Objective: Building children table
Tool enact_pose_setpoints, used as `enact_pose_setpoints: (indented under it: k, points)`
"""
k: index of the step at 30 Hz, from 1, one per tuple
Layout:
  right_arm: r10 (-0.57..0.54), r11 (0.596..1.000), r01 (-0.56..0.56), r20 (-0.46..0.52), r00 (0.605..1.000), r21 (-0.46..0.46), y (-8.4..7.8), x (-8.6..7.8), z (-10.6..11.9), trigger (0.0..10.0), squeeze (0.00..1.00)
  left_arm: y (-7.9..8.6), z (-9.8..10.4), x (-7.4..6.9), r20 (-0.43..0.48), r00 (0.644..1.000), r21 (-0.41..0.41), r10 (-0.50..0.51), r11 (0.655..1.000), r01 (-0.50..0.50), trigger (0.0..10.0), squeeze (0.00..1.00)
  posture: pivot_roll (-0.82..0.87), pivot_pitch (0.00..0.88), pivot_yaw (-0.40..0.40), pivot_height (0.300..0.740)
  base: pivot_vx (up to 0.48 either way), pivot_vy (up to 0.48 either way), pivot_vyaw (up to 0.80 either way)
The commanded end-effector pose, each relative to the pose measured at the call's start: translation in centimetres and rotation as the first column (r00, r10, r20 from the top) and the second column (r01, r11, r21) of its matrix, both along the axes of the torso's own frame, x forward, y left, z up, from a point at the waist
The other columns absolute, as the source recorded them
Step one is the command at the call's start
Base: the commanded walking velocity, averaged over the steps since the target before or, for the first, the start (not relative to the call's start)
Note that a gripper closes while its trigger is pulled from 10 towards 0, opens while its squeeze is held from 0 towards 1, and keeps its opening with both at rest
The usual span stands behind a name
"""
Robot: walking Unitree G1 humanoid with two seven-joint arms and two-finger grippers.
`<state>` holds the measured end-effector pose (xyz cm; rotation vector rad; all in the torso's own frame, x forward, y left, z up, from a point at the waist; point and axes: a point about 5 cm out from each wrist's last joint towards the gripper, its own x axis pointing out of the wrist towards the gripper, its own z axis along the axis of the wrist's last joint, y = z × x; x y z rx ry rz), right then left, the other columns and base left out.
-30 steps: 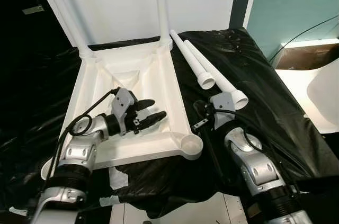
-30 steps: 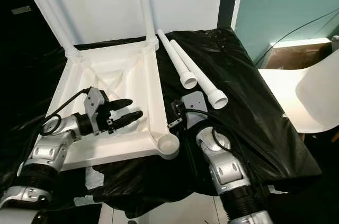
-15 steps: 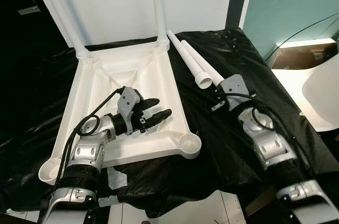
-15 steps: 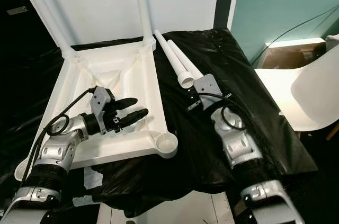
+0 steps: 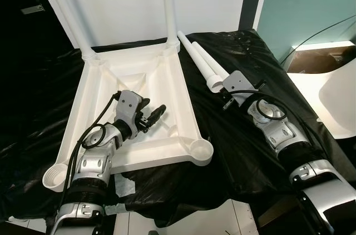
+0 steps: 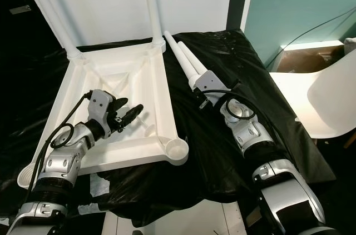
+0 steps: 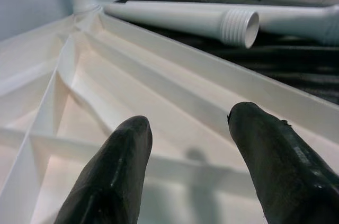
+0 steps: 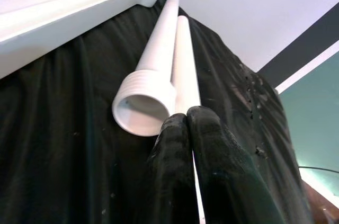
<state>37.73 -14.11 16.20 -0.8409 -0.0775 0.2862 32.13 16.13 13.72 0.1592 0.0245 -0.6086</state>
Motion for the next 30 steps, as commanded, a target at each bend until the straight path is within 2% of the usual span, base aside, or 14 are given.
enact_pose_setpoints:
  k: [1, 6, 10, 11, 13, 19, 20, 25, 26, 28, 29, 30]
  points:
    - [-0.007, 1.000, 0.007, 0.005, 1.000, -0.021, -0.2, 0.3, 0.0, 10.0, 0.00, 0.7, -0.3, -0.4, -0.021, 0.999, 0.017, 0.027, 1.000, -0.026, 10.0, 0.00, -0.01, 0.022, 0.079, 0.740, 0.000, 0.000, 0.00]
    - [-0.022, 0.999, 0.022, 0.000, 1.000, -0.036, -0.7, 0.5, -0.1, 10.0, 0.00, 0.9, -0.3, -0.8, -0.022, 0.999, 0.012, 0.037, 0.999, -0.037, 10.0, 0.00, 0.00, 0.035, 0.084, 0.740, 0.000, 0.000, 0.00]
    - [-0.027, 0.998, 0.027, -0.002, 1.000, -0.054, -1.0, 0.9, -0.3, 10.0, 0.00, 1.0, 0.0, -1.2, -0.004, 0.997, -0.007, 0.083, 0.997, -0.083, 10.0, 0.00, 0.01, 0.056, 0.093, 0.740, 0.000, 0.000, 0.00]
    - [-0.027, 0.997, 0.027, -0.004, 1.000, -0.071, -1.1, 1.1, -0.3, 10.0, 0.73, 1.2, 0.1, -1.4, 0.000, 0.995, -0.011, 0.101, 0.995, -0.101, 10.0, 0.00, 0.02, 0.076, 0.100, 0.740, 0.000, 0.000, 0.00]
    - [-0.027, 0.995, 0.026, -0.007, 1.000, -0.097, -1.3, 1.3, -0.3, 10.0, 1.00, 1.5, 0.2, -1.9, 0.003, 0.993, -0.011, 0.116, 0.993, -0.116, 10.0, 0.00, 0.04, 0.088, 0.105, 0.740, 0.000, 0.000, 0.00]
    - [-0.028, 0.991, 0.029, 0.006, 1.000, -0.128, -1.5, 1.6, 0.0, 10.0, 0.99, 1.9, 0.5, -2.5, 0.002, 0.991, -0.002, 0.132, 0.991, -0.132, 10.0, 0.00, 0.06, 0.093, 0.104, 0.740, 0.000, 0.000, 0.00]
    - [-0.031, 0.993, 0.033, 0.013, 0.999, -0.114, -1.4, 1.7, 0.2, 10.0, 0.00, 2.2, 0.7, -2.6, 0.005, 0.990, -0.004, 0.144, 0.990, -0.144, 10.0, 0.00, 0.06, 0.088, 0.103, 0.740, 0.000, 0.000, 0.00]
    - [-0.042, 0.997, 0.045, 0.042, 0.998, -0.070, -1.5, 1.7, 0.7, 10.0, 0.00, 2.4, 1.3, -2.7, 0.022, 0.988, -0.040, 0.154, 0.987, -0.153, 10.0, 0.00, 0.05, 0.075, 0.101, 0.740, 0.000, 0.000, 0.00]
    - [-0.052, 0.998, 0.054, 0.064, 0.997, -0.034, -1.6, 1.8, 1.1, 10.0, 0.00, 2.3, 1.7, -2.9, 0.045, 0.988, -0.076, 0.151, 0.986, -0.147, 10.0, 0.00, 0.04, 0.064, 0.099, 0.740, 0.000, 0.000, 0.00]
    - [-0.089, 0.993, 0.076, 0.146, 0.985, 0.093, -1.6, 1.7, 2.3, 10.0, 0.00, 2.0, 2.5, -3.1, 0.087, 0.984, -0.166, 0.157, 0.976, -0.142, 10.0, 0.00, 0.02, 0.041, 0.097, 0.740, 0.000, 0.000, 0.00]
    - [-0.089, 0.993, 0.076, 0.146, 0.985, 0.093, -1.6, 1.7, 2.3, 10.0, 0.00, 2.0, 2.5, -3.1, 0.087, 0.984, -0.166, 0.157, 0.976, -0.142, 10.0, 0.00, 0.02, 0.041, 0.097, 0.740, 0.000, 0.000, 0.00]
    - [-0.114, 0.982, 0.080, 0.199, 0.973, 0.174, -1.7, 1.5, 3.1, 10.0, 0.00, 1.8, 2.7, -3.2, 0.101, 0.980, -0.193, 0.172, 0.969, -0.151, 10.0, 0.00, 0.02, 0.041, 0.097, 0.740, 0.000, 0.000, 0.00]
